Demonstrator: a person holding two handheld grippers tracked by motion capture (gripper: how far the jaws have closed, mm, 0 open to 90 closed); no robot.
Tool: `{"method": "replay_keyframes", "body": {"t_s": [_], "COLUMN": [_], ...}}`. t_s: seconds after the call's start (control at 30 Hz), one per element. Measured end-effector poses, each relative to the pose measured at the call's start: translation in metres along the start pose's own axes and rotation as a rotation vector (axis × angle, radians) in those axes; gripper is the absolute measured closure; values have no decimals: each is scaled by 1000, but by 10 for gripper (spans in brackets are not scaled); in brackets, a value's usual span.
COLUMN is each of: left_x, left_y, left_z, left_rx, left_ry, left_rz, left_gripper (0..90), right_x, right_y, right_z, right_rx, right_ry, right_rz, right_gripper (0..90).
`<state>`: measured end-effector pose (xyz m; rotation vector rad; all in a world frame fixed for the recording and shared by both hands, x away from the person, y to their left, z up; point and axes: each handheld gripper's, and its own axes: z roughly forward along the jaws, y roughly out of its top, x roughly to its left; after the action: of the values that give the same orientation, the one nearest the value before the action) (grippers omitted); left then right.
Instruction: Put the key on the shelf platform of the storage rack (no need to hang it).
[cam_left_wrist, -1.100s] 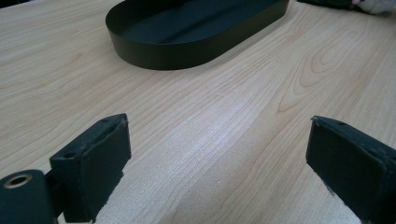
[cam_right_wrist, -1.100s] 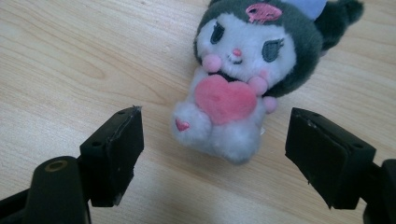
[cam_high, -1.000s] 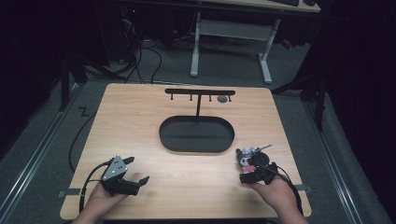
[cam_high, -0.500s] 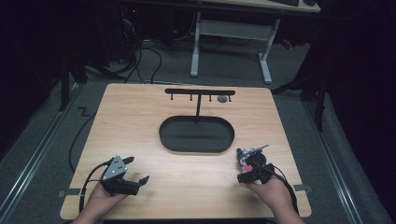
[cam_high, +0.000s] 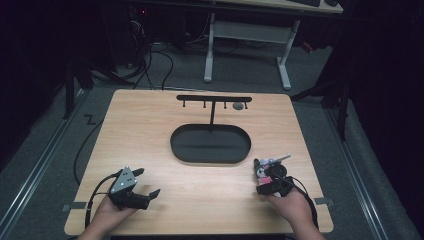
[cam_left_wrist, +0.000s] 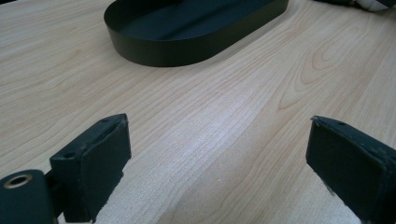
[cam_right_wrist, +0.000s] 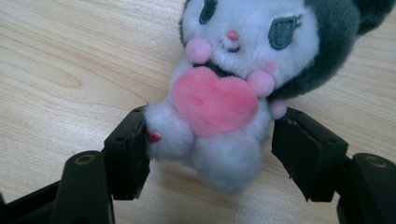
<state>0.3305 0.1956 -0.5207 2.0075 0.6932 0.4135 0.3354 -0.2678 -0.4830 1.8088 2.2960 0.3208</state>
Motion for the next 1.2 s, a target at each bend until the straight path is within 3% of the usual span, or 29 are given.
{"method": "replay_keyframes", "body": {"t_s": [0.13, 0.37, 0.97, 1.2], "left_x": [0, 0, 0, 0], "left_y": [0, 0, 0, 0], "left_z": [0, 0, 0, 1], "left_rx": [0, -1, -1, 2], "left_ry": [0, 0, -2, -3], "left_rz": [1, -1, -1, -2], "left_gripper": [74, 74, 75, 75], "right_x": [-1, -2, -1, -2], "right_y": [-2, -5, -1, 1], "right_z": [0, -3, -23, -32], "right_rx": [-18, -29, -64, -91], "right_ry": [7, -9, -10, 12], "right_rz": [1, -9, -31, -36], "right_gripper": [405, 468, 483, 481]}}
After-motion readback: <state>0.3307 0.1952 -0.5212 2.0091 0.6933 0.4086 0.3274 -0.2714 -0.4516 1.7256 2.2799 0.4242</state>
